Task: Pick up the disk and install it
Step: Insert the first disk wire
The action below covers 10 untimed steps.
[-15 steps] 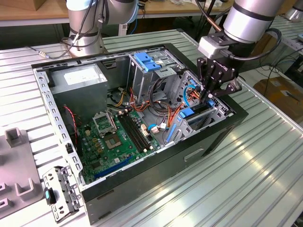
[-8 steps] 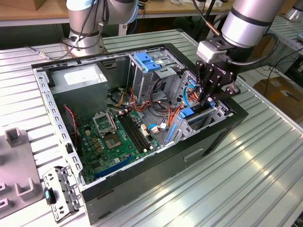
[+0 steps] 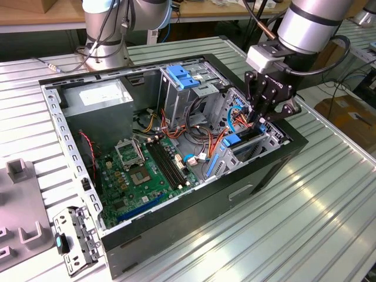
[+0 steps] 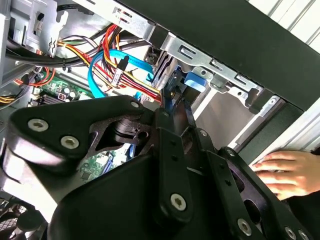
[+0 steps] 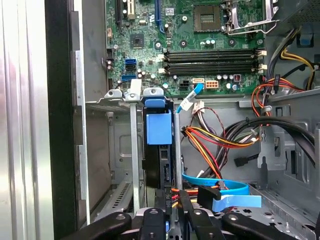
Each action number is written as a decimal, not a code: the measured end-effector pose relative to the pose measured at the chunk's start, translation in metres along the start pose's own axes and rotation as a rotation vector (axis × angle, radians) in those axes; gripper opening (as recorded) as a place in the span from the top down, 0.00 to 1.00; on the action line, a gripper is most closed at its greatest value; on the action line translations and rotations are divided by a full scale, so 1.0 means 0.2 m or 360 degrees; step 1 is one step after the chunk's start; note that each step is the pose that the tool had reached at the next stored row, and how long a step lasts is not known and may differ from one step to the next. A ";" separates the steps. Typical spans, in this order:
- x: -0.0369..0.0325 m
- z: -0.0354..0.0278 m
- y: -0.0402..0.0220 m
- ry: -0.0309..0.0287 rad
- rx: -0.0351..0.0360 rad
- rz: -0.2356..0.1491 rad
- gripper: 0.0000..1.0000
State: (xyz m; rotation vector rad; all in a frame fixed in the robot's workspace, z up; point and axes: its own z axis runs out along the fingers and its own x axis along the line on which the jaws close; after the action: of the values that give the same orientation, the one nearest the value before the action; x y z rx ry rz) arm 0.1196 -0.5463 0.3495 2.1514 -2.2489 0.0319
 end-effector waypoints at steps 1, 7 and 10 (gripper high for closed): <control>0.000 0.000 0.000 0.00001 0.0000 0.0000 0.83; 0.000 -0.001 0.000 0.00003 0.0000 0.0000 0.89; 0.000 -0.001 0.000 0.00004 0.0001 0.0000 0.89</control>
State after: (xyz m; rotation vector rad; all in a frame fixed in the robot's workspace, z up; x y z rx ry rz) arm 0.1196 -0.5463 0.3496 2.1515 -2.2489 0.0325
